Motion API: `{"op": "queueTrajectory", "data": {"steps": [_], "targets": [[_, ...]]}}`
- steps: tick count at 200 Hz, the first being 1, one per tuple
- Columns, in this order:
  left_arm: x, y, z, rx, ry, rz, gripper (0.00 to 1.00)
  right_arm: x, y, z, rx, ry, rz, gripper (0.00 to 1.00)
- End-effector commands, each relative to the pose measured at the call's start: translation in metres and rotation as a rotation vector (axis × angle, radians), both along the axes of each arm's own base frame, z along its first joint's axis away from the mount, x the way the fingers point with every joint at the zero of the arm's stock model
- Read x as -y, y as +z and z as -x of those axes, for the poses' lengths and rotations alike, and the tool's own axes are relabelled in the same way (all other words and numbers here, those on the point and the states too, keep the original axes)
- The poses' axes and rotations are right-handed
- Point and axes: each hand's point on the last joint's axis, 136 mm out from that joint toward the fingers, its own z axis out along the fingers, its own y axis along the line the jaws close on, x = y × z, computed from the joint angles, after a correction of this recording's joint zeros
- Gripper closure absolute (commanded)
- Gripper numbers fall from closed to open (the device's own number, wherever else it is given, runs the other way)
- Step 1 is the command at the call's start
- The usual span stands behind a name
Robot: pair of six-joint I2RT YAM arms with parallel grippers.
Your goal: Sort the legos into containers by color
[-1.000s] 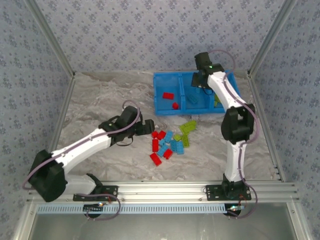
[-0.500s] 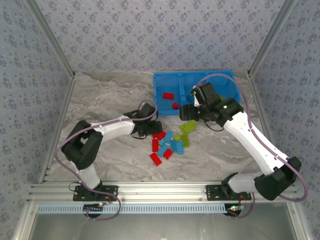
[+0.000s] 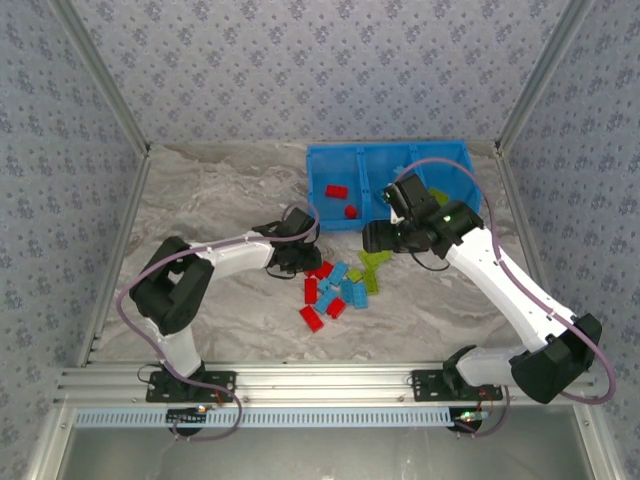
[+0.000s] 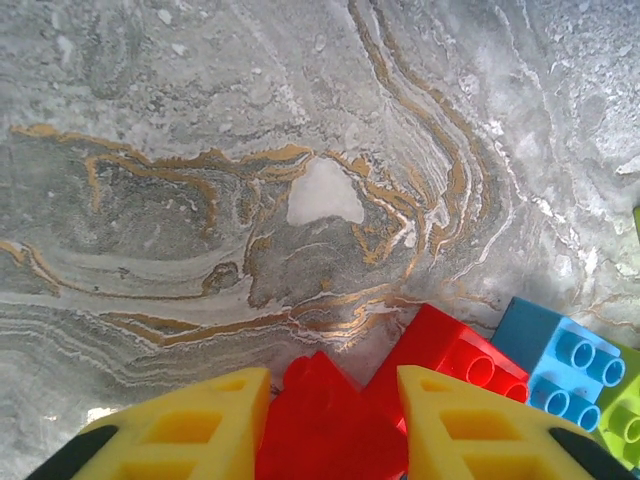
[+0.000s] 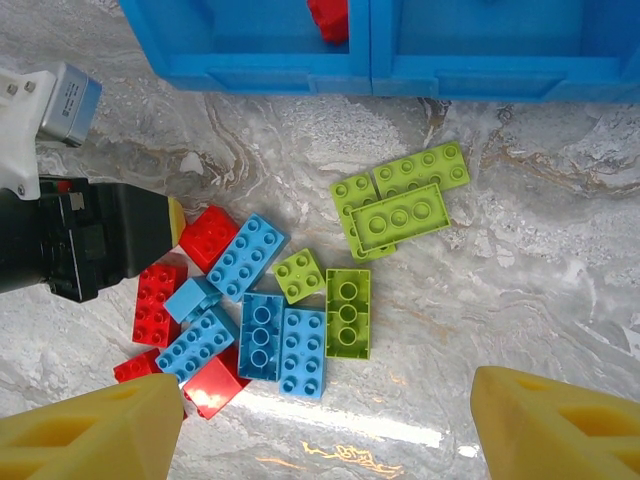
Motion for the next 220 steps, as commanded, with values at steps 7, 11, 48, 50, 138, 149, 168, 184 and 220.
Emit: {"op": "queueTrajectory", "data": {"steps": [7,11,48,50,138,149,168,184,220], "targets": [[-0.013,0.005,0.008,0.005,0.004,-0.048,0.72,0.003,0.004,0.006,0.002,-0.016,-0.006,0.22],[-0.013,0.007,0.008,0.01,0.002,-0.044,0.72,0.003,0.004,0.006,0.002,-0.016,-0.006,0.22],[0.005,0.062,-0.012,0.152,-0.036,0.05,0.74,0.004,0.006,0.008,0.007,-0.022,-0.01,0.22],[0.006,0.065,-0.014,0.162,-0.039,0.056,0.74,0.005,0.007,0.008,0.009,-0.024,-0.011,0.22],[0.058,0.157,-0.151,0.603,-0.059,-0.072,0.73,0.011,0.019,0.023,0.039,-0.058,-0.066,0.22],[0.064,0.155,-0.167,0.618,-0.06,-0.086,0.73,0.015,0.021,0.026,0.046,-0.067,-0.065,0.21],[0.076,0.148,-0.185,0.599,-0.072,-0.063,0.66,0.021,0.025,0.031,0.061,-0.081,-0.063,0.21],[0.082,0.158,-0.189,0.619,-0.082,-0.042,0.52,0.027,0.026,0.034,0.072,-0.092,-0.055,0.2],[0.075,0.214,-0.167,0.703,-0.101,0.025,0.51,0.03,0.018,0.033,0.071,-0.112,-0.048,0.19]]}}
